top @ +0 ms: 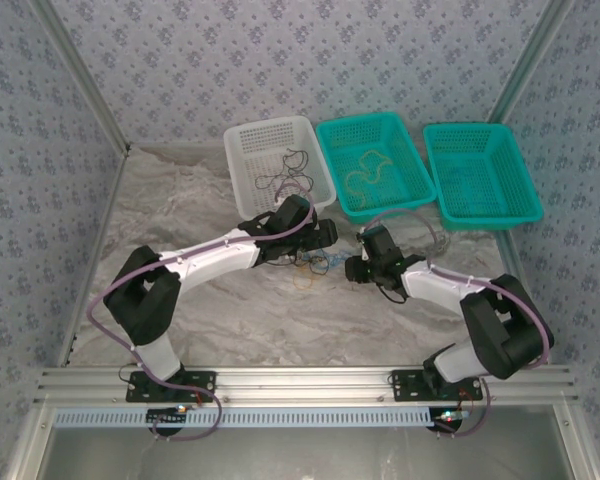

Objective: Untangle the cables

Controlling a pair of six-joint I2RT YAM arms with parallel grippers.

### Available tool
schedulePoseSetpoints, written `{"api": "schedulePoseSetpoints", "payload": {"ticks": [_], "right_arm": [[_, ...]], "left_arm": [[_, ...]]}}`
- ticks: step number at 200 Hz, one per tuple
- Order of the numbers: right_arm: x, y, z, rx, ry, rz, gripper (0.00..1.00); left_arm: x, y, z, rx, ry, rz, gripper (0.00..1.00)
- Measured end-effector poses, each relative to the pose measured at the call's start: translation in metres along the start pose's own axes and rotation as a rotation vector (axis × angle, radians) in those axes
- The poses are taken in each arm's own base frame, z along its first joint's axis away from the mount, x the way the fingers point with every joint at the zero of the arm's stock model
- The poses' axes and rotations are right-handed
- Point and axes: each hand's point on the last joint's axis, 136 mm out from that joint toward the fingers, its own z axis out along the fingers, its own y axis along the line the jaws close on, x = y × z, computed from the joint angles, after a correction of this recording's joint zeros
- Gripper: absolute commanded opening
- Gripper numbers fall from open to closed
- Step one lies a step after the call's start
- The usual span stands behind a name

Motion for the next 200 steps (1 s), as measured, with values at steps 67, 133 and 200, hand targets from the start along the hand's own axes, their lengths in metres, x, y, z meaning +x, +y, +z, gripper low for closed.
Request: {"api": "schedulePoseSetpoints", "payload": {"ticks": [67, 133, 200], "right_arm": [[0.002, -0.002, 0.016, 0.009, 0.002, 0.017, 0.35], [0.001, -0.005, 0.021, 0.027, -0.001, 0.017, 0.19], [-0.003, -0.009, 0.021, 0.055, -0.009, -0.003, 0.00]], "left_arm": [[-0.003, -0.004, 0.002, 0.027, -0.023, -0.003, 0.99], [-0.003, -0.005, 0.004, 0.036, -0.028, -0.006, 0.99], [-0.004, -0.020, 0.007, 0.110, -0.027, 0.090, 0.99]]}}
